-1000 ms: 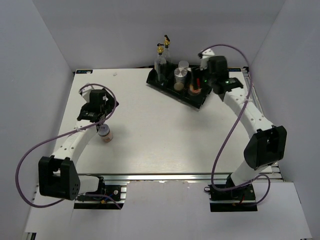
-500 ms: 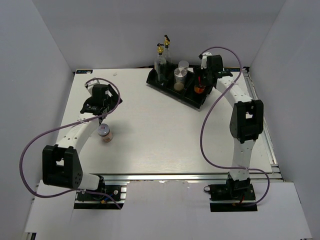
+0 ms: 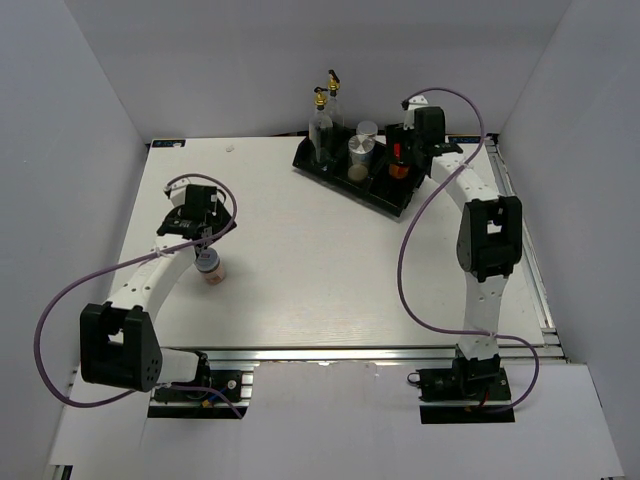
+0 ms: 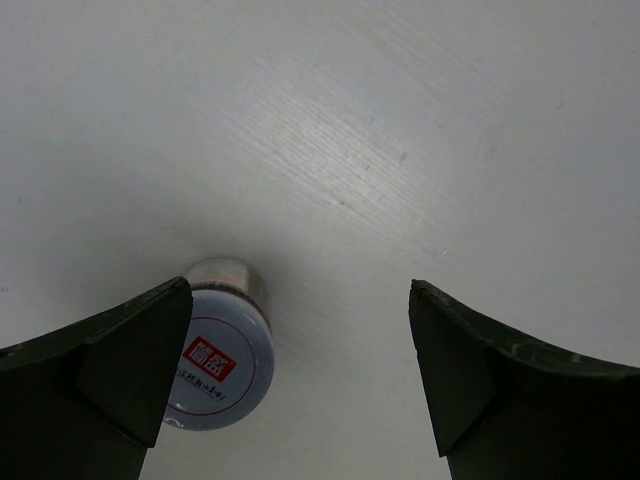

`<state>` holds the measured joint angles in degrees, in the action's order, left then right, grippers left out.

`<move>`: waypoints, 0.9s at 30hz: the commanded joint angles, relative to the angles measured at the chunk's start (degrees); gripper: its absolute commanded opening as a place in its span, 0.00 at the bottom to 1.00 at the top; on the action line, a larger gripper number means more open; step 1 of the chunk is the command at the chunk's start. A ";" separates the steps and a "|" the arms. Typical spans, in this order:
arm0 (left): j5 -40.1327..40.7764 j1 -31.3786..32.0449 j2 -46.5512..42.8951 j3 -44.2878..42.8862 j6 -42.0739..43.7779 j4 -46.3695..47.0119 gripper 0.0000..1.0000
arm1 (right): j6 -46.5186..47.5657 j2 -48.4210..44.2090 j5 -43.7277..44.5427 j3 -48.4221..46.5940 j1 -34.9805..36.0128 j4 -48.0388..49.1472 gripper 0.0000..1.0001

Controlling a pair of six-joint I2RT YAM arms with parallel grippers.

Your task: Organize the condiment bottles

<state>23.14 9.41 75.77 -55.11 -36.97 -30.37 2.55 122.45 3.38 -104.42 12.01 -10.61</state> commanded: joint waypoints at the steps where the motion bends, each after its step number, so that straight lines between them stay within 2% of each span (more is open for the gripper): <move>1: 0.07 -0.36 -1.85 1.85 -2.05 -3.11 0.98 | -0.61 -5.99 -2.76 0.00 -0.23 4.81 0.89; 9: 2.70 -0.36 -2.90 0.45 -1.53 -8.55 0.98 | 1.06 -16.97 -12.15 5.89 -0.23 2.79 0.89; 17: 4.02 -0.36 -4.13 0.27 -1.17 -12.52 0.98 | -0.44 -27.42 -15.85 13.10 -0.23 2.97 0.89; 22: 4.20 -0.36 -3.61 2.37 -1.96 -11.29 0.98 | -1.40 -34.90 -14.89 20.72 -0.23 5.15 0.89; 27: 2.36 -0.36 -2.64 3.52 -3.02 -8.83 0.98 | -1.06 -43.43 -8.57 27.95 -0.23 7.71 0.89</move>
<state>26.00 9.17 74.02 -52.58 -39.03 -40.93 1.67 83.18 -8.97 -77.97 12.01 -7.16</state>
